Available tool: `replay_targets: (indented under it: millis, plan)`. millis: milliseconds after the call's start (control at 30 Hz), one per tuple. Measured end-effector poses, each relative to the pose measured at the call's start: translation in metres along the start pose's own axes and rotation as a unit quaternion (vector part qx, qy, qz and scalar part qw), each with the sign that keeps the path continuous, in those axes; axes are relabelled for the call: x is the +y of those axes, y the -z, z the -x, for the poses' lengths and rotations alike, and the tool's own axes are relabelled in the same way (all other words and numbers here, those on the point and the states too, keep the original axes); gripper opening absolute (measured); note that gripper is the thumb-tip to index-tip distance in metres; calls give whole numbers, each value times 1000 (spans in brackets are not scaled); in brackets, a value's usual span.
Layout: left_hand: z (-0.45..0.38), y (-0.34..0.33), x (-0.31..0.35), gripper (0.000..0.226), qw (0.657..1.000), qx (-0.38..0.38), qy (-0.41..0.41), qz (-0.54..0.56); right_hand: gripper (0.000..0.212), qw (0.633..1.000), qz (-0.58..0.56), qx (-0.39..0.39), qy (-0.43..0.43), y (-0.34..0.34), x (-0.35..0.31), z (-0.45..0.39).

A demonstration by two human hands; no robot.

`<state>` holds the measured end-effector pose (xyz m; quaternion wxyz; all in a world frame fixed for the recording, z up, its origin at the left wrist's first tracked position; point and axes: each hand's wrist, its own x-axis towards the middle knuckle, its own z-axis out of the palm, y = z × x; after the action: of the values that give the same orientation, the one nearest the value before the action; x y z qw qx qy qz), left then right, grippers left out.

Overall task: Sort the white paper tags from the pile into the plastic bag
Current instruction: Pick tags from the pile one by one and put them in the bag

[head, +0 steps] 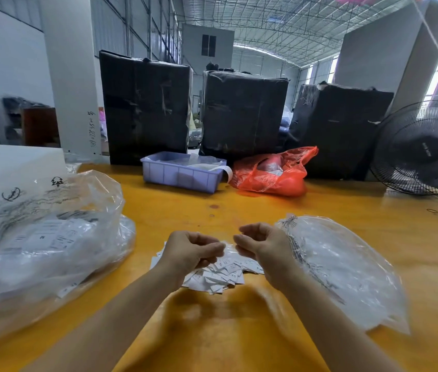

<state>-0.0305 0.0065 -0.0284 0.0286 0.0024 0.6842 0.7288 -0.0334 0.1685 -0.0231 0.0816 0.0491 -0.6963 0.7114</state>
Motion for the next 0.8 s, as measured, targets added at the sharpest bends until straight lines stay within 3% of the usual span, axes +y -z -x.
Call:
replay_targets:
  millis: [100, 267, 567, 800]
  plan:
    - [-2, 0, -2, 12, 999, 30, -23, 0, 15, 1000, -2, -18, -19, 1, 4, 2]
    - [-4, -2, -3, 6, 996, 27, 34, 75, 11, 998, -45, -12, -34, 0, 5, 4]
    - [-5, -1, -2, 16, 993, 63, 0, 96, 5, 992, 9, -109, -69, -4, 6, 13]
    - [-3, -3, -2, 8, 996, -11, 5, 89, 5, 994, -64, -47, -74, -1, 3, 10]
